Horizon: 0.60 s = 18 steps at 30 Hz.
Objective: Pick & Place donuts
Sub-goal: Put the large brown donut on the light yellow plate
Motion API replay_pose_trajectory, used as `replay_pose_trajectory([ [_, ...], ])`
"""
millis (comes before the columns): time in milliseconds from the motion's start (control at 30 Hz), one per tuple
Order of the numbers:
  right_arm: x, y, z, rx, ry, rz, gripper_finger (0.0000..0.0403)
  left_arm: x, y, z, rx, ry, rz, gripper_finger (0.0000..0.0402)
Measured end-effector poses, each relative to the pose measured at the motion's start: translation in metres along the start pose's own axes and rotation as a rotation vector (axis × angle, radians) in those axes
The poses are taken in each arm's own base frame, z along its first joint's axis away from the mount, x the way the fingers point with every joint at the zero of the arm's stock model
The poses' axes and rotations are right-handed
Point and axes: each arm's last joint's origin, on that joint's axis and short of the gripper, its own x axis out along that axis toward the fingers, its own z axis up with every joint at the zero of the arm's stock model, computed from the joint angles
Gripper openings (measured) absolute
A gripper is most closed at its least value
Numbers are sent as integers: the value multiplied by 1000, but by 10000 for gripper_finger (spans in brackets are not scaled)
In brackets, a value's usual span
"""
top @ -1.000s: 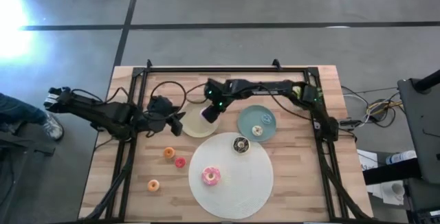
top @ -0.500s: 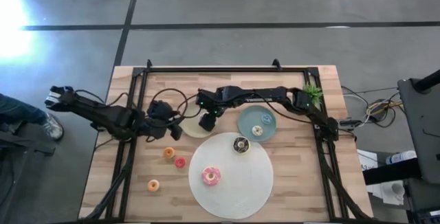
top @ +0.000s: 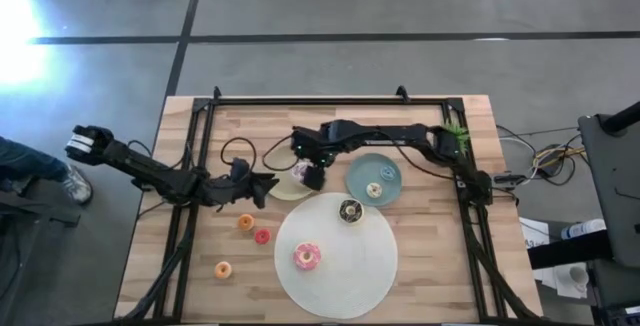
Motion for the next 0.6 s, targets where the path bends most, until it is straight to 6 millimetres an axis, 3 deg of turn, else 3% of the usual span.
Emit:
replay_pose_trajectory([
  [100, -24, 16, -19, -180, 12, 12, 212, 0, -4, 2, 23, 10, 0, 128],
  [367, -44, 40, -96, -334, -62, 49, 211, 0, -13, 8, 170, 66, 11, 128],
  [600, -32, 79, -143, -530, -24, 95, 210, 0, -11, 5, 234, 127, -6, 128],
])
